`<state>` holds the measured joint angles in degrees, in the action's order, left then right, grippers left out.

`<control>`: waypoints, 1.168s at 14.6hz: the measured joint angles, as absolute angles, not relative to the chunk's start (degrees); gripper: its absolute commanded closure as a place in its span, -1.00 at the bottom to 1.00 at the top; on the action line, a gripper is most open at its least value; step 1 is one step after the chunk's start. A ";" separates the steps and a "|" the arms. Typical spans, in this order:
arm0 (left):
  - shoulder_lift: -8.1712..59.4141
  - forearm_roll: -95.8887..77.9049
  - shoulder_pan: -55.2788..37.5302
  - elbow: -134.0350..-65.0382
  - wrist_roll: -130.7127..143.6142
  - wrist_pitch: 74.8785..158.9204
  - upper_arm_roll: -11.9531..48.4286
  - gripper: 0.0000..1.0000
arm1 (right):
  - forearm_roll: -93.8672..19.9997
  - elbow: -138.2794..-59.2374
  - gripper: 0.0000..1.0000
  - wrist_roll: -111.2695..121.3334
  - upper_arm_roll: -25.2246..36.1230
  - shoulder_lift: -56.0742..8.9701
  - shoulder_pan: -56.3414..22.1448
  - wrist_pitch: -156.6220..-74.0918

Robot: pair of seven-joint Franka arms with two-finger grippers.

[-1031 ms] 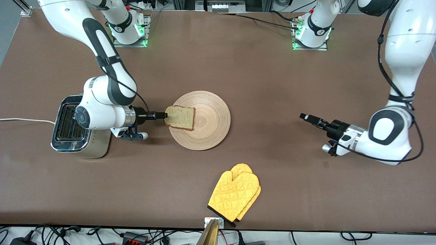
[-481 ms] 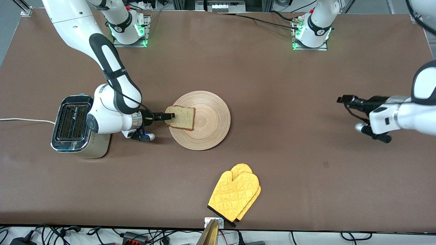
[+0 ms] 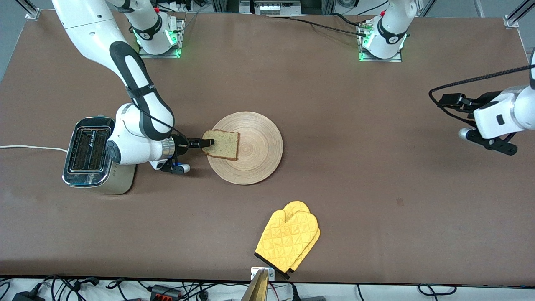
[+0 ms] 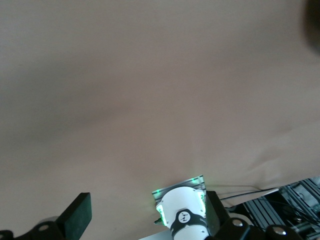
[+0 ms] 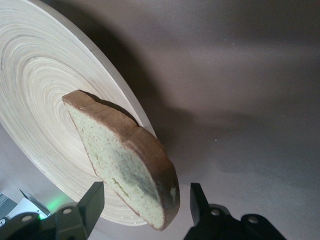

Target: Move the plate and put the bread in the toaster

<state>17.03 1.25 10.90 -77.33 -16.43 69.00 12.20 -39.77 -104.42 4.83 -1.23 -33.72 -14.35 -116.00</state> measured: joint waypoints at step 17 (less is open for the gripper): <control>0.43 3.12 10.14 -95.29 -0.46 86.26 12.36 -1.00 | -39.93 -98.88 1.00 5.48 -1.11 -33.64 -14.36 -111.36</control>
